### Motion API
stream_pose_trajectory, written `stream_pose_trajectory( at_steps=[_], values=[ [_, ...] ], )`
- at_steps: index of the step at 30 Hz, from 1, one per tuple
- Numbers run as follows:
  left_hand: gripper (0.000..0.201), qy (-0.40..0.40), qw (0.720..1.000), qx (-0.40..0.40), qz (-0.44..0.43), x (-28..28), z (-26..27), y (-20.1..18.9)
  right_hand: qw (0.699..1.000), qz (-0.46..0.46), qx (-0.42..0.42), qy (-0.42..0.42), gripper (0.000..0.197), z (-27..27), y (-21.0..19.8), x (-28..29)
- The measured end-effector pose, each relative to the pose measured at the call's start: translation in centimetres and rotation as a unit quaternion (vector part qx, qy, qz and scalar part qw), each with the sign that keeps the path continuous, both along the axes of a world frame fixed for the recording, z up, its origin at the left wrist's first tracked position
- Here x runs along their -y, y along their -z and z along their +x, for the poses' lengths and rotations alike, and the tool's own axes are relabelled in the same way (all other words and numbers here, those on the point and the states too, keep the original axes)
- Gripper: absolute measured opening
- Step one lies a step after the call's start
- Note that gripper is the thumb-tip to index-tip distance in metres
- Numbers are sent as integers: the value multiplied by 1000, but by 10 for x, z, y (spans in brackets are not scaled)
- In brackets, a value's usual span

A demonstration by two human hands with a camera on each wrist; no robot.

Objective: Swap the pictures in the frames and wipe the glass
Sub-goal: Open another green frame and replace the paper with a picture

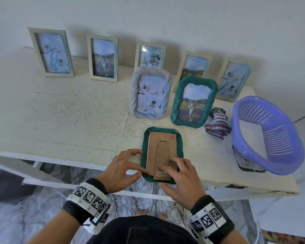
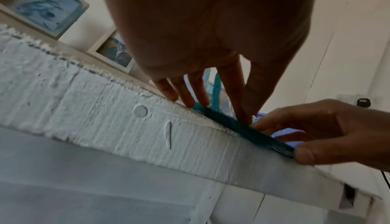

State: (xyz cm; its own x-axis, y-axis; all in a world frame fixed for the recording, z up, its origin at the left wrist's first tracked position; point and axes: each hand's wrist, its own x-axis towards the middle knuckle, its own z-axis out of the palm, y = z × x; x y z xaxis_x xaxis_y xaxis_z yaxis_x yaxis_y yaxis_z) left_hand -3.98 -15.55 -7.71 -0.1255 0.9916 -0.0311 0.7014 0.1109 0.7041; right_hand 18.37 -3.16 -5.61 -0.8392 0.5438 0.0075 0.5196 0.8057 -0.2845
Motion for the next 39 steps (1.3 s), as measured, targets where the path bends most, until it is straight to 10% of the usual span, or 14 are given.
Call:
stream_pose_trajectory(
  at_steps=[8, 18, 28, 39],
  values=[
    [35, -22, 991, -102, 88, -54, 6, -19, 992, -107, -54, 41, 48, -14, -23, -41],
    [43, 75, 963, -259, -28, -93, 16, -30, 991, -89, 21, 99, 50, -33, -9, -88],
    [43, 82, 961, -263, -37, -91, 16, -32, 947, -270, -91, 146, 42, -31, -7, -99],
    [44, 80, 968, -234, -38, -91, 12, -27, 979, -173, -20, 109, 49, -28, -5, -93]
  ],
)
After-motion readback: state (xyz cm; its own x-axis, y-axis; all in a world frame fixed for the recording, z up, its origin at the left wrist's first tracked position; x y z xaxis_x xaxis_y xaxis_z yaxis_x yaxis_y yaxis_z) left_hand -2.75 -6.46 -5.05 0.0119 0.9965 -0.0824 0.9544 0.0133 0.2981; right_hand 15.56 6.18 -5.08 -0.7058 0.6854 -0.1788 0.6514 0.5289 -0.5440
